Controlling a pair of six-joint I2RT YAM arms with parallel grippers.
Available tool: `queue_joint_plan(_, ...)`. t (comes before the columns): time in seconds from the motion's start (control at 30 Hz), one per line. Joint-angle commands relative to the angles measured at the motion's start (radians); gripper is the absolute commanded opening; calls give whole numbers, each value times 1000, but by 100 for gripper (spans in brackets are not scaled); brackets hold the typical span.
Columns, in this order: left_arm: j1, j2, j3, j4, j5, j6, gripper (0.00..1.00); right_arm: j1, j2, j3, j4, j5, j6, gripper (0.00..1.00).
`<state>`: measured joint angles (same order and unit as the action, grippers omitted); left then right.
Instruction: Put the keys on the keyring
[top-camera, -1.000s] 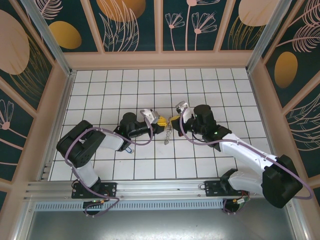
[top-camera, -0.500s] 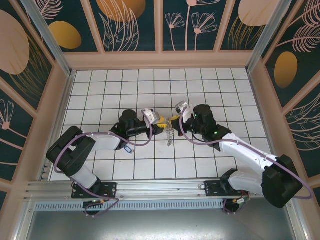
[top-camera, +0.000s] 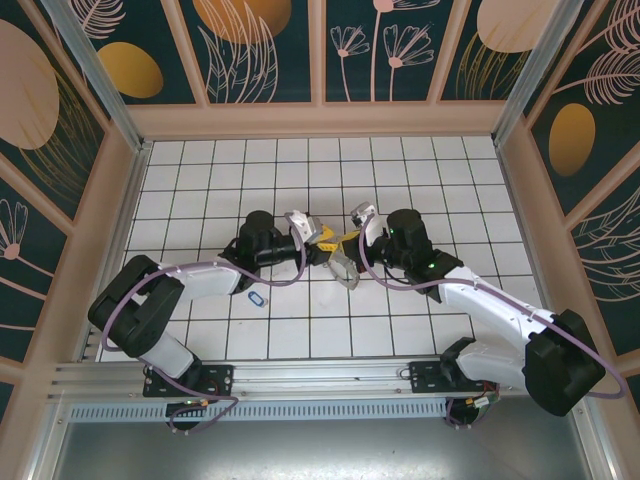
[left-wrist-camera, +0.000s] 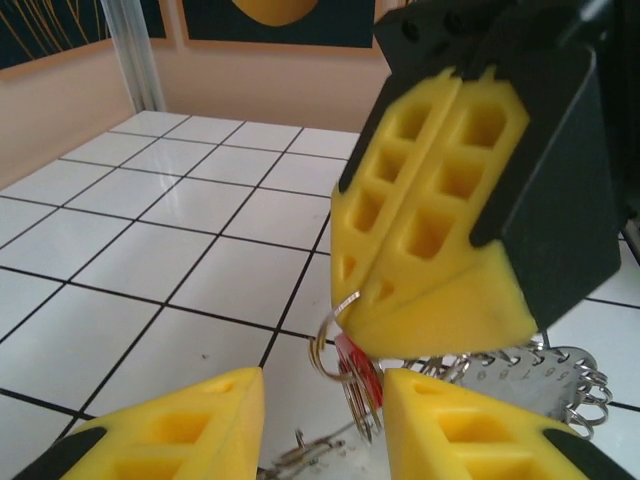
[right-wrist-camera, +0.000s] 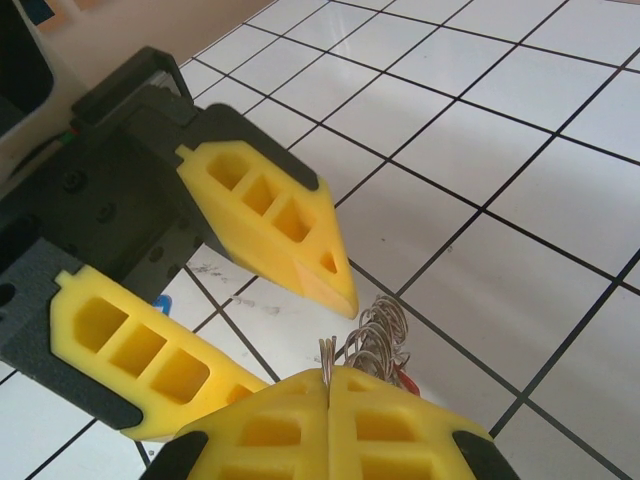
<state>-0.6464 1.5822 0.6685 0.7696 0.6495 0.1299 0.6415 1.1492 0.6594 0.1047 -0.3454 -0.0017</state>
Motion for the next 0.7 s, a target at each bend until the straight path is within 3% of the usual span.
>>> queue_joint_plan(0.0, 5, 21, 32, -53, 21, 16, 35, 5, 1, 35, 39, -7, -18, 0)
queue_joint_plan(0.37, 6, 27, 47, -128, 16, 54, 33, 5, 0, 34, 40, -3, -17, 0)
queue_joint_plan(0.67, 7, 36, 72, -157, 18, 77, 22, 7, 0, 37, 32, -24, -20, 0)
